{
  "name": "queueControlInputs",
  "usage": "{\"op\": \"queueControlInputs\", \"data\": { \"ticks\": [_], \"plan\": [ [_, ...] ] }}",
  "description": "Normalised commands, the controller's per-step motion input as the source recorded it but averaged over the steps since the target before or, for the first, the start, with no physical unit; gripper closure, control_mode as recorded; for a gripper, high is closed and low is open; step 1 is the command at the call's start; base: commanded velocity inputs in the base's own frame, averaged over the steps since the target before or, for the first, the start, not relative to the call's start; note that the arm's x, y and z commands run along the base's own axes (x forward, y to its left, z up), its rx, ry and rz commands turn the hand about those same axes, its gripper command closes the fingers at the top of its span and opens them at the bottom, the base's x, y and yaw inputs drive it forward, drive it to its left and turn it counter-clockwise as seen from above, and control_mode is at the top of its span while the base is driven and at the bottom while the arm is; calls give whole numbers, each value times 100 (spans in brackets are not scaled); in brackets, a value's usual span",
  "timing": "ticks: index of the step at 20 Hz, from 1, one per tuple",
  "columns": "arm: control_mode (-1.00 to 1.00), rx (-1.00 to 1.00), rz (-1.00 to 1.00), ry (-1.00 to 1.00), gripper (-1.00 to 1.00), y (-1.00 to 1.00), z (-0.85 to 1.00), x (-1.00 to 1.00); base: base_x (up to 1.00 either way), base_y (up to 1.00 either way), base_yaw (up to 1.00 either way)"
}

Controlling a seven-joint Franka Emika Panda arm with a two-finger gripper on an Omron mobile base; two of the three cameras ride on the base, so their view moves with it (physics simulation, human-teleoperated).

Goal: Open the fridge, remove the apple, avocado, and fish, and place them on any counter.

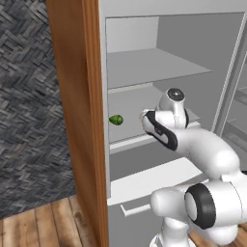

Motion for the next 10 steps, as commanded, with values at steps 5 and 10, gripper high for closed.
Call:
{"op": "queueControlInputs", "data": {
  "ticks": [5, 10],
  "plan": [
    [-100, -7, 0, 0, -100, 0, -36, 45, 0, 0, 0],
    [-100, 0, 0, 0, -100, 0, -8, 45, 0, 0, 0]
  ]
}}
